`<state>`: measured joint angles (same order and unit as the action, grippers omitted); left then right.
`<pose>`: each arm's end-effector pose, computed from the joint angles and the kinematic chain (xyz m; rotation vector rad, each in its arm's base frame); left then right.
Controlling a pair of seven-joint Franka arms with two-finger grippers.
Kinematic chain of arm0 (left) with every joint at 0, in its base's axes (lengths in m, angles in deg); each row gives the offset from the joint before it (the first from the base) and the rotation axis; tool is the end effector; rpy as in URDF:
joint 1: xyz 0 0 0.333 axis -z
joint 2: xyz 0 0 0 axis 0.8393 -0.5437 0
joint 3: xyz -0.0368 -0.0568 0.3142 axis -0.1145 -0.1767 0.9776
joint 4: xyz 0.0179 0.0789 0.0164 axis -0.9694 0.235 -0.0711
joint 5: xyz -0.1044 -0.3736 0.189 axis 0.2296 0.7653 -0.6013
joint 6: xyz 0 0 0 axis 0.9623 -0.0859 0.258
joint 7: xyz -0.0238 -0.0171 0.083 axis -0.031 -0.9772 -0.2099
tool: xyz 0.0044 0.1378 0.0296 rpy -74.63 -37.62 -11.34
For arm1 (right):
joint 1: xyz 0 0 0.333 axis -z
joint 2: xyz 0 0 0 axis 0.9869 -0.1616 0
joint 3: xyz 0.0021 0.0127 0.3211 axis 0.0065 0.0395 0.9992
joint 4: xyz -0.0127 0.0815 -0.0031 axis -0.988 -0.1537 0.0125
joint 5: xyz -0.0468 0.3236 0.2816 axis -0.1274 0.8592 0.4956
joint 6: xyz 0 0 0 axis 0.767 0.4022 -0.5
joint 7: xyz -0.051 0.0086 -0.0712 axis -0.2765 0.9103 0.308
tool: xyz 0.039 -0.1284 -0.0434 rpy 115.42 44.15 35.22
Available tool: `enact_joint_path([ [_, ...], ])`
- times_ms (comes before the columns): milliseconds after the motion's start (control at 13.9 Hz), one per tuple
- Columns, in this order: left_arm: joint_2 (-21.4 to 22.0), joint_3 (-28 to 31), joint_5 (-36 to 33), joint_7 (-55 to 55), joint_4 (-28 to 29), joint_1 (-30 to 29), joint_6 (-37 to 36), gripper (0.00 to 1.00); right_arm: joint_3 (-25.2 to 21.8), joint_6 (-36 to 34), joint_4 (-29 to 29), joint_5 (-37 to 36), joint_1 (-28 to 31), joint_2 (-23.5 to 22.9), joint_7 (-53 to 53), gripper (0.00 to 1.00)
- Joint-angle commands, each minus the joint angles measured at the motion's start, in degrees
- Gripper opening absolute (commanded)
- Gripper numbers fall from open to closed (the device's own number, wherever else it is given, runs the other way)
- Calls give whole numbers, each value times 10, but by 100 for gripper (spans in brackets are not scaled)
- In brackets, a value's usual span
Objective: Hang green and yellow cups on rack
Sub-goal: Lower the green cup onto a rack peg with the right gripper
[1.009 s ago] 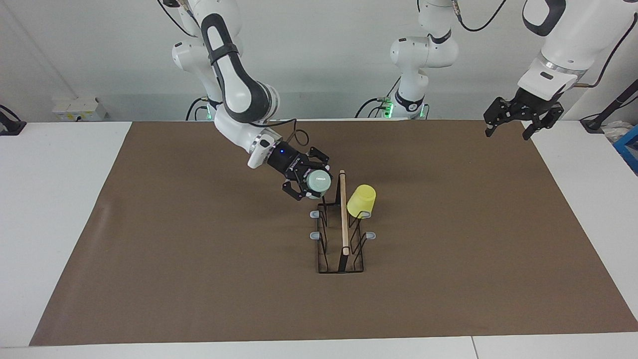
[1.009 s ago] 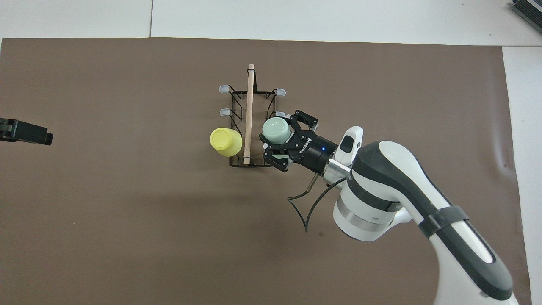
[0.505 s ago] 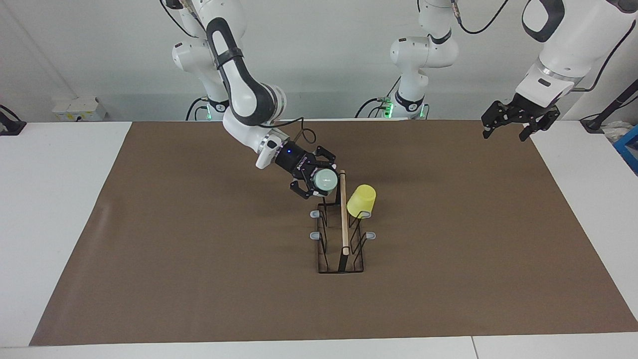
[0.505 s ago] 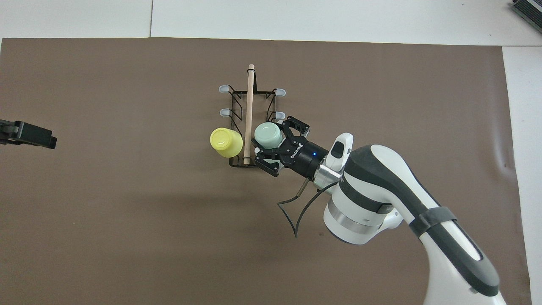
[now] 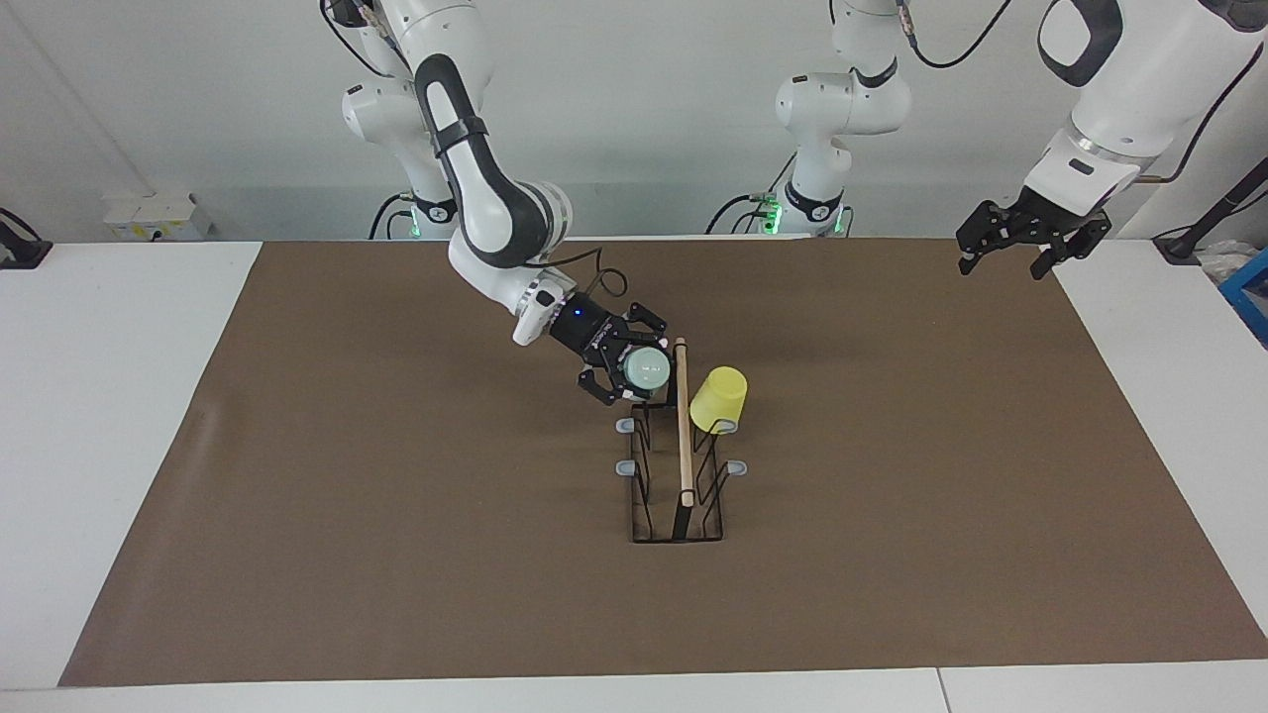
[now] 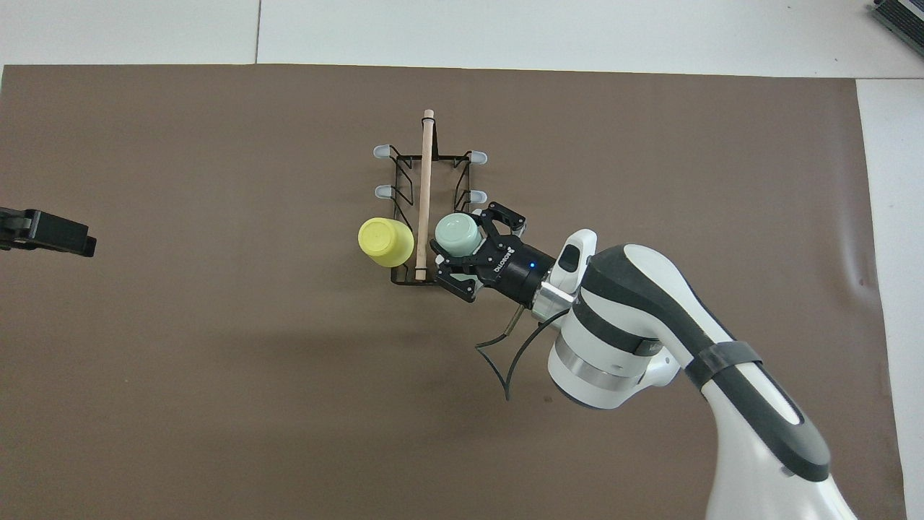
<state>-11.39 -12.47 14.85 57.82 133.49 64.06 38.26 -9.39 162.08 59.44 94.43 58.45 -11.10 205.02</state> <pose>0.5867 0.0002 0.5848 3.1086 -0.2336 -0.0507 0.5618 0.3358 0.3042 -1.9350 -0.7777 -1.2679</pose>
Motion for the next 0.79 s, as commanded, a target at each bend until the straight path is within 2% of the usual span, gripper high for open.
enact_joint_path([
  [0, 9, 0, -8, 7, 11, -1, 2, 100, 2, -48, 2, 42, 13, -22, 54, 23],
  [144, 9, 0, -8, 7, 11, -1, 3, 100, 2, -73, 2, 58, 20, -41, 85, 24],
  [432, 9, 0, -15, 8, 11, -1, 6, 100, 2, -70, 3, 60, 20, -44, 86, 30],
  [505, 10, 0, -15, 8, 12, -1, 5, 100, 2, -69, 4, 61, 20, -44, 85, 45],
  [577, 9, 0, -15, 8, 11, 0, 3, 100, 3, -69, 4, 62, 21, -44, 84, 79],
  [649, 9, 1, -15, 8, 11, 0, 3, 100, 3, -69, 3, 64, 21, -44, 81, 100],
  [721, 9, 1, -15, 8, 11, -1, 3, 100, 3, -66, 4, 64, 21, -44, 81, 100],
])
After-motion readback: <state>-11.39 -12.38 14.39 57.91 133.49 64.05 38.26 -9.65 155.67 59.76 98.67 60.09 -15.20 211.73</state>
